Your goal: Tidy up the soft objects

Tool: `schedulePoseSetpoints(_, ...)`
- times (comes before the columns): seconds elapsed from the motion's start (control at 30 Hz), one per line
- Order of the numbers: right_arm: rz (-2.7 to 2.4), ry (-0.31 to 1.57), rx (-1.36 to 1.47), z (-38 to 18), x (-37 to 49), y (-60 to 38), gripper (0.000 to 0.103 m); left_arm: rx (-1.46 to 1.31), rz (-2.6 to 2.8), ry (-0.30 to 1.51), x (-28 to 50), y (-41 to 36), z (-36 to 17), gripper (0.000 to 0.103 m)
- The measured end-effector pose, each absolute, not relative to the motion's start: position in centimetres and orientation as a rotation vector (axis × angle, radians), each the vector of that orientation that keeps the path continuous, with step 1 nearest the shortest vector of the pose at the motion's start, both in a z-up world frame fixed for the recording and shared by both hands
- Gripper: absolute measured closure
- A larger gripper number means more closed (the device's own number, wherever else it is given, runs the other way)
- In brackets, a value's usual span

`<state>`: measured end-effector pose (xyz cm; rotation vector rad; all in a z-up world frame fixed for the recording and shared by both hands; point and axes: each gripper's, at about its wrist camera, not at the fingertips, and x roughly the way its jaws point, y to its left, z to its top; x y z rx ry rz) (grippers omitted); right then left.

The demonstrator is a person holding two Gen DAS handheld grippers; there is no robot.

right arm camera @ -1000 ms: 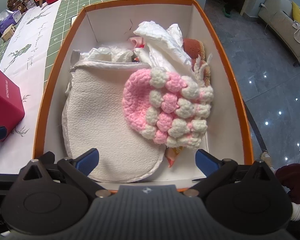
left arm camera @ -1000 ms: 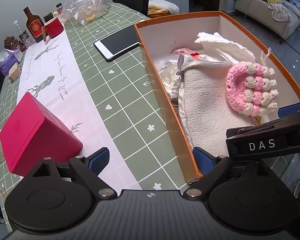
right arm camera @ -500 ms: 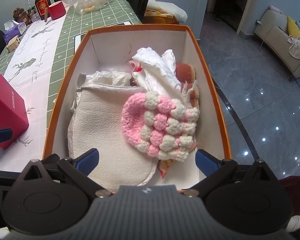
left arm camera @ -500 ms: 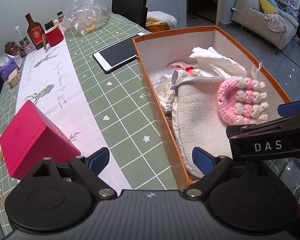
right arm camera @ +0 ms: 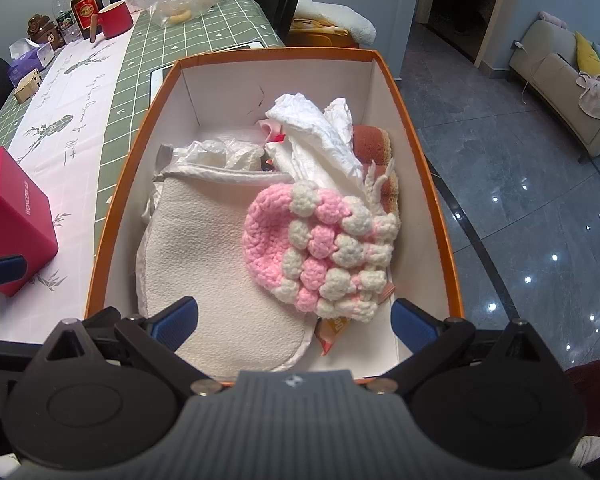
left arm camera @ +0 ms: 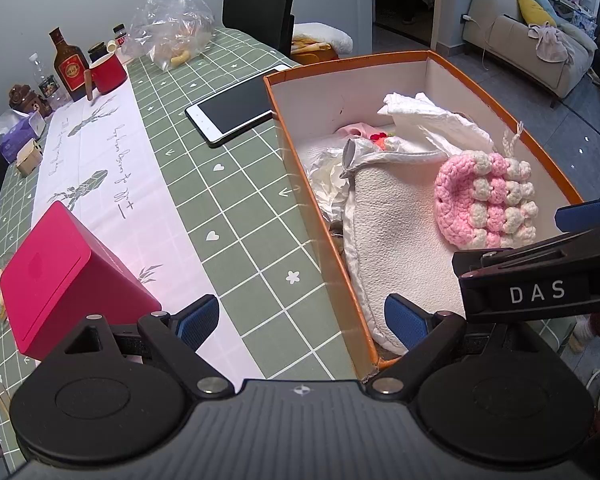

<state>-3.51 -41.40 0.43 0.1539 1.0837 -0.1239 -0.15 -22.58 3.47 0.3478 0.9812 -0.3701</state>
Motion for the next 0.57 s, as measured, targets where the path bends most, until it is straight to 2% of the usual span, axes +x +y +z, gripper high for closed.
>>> schedulePoseSetpoints(0.57, -0.124, 1.083, 0.157, 0.43, -3.66, -41.41, 0.003, 0.354, -0.383, 0.965, -0.37, -22.66, 3.49, 0.0)
